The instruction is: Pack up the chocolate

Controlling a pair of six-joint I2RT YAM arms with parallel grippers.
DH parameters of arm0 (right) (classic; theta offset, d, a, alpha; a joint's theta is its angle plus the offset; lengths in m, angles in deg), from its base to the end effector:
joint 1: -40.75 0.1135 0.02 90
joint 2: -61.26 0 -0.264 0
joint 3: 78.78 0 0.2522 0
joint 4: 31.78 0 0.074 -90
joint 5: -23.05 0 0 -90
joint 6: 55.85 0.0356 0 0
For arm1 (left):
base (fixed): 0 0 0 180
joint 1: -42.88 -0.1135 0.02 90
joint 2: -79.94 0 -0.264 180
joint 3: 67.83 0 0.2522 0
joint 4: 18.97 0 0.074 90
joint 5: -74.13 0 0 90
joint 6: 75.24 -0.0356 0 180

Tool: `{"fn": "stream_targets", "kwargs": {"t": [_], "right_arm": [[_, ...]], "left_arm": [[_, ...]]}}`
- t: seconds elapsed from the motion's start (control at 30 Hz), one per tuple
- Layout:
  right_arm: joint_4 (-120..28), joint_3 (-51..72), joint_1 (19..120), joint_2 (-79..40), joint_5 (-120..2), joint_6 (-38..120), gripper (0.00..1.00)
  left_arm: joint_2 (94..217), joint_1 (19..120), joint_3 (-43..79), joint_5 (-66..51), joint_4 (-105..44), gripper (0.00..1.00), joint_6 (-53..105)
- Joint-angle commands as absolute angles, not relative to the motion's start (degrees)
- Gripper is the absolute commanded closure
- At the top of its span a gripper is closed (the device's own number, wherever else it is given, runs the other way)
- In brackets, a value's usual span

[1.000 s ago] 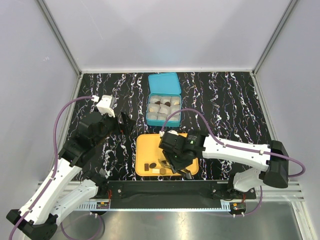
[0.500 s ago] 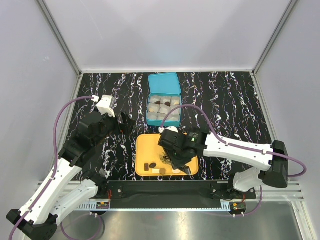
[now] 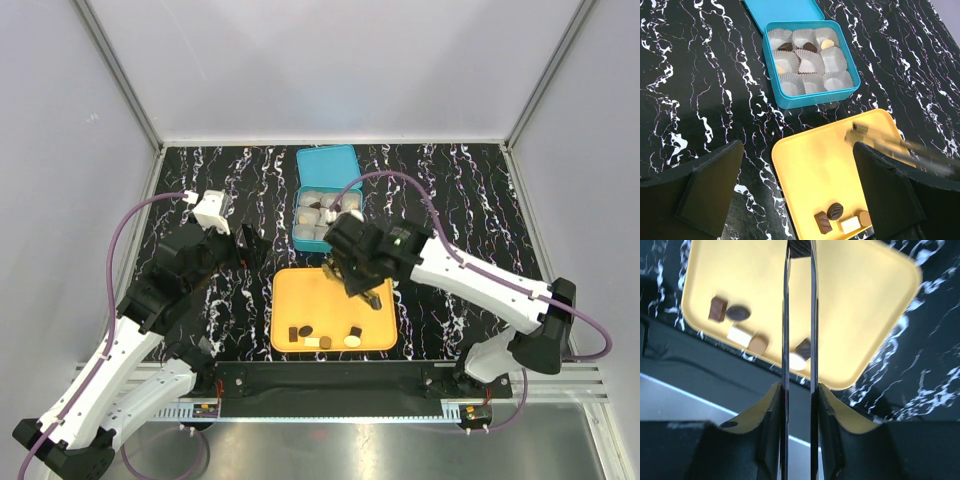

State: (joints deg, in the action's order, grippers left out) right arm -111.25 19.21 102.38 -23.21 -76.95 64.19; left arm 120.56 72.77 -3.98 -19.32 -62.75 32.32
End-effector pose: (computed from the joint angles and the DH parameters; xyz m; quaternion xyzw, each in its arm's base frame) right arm 0.1405 0.2471 0.3356 -0.2477 0.9425 0.0895 0.2058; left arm 0.1345 -0.0749 0.3464 0.0712 0.8186 -0.2064 0.5312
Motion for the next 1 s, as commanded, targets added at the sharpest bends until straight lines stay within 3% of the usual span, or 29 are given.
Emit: {"fn": "stream_targets", "kwargs": {"t": [0.0,0.27,0.6,0.97], "right_arm": [[-109.0,23.0,96.9,-23.5,-78.5,57.2,0.66],[-103.0,28.1,86.6,-30.8,-77.1,50.2,0.67],[-100.5,36.2,83.7,-41.3,-78.4,46.8,0.66],[-97.7,37.4,81.9,-45.0,-77.8,45.9,0.64]], "left_arm": [[120.0,72.6,-4.4,-20.2,-60.5,0.01,31.5],[120.2,72.6,-4.4,-20.1,-60.5,0.01,31.6],[120.5,72.5,-4.4,-19.6,-60.3,0.01,31.6],[120.2,72.6,-4.4,-19.4,-60.3,0.01,31.6]]}}
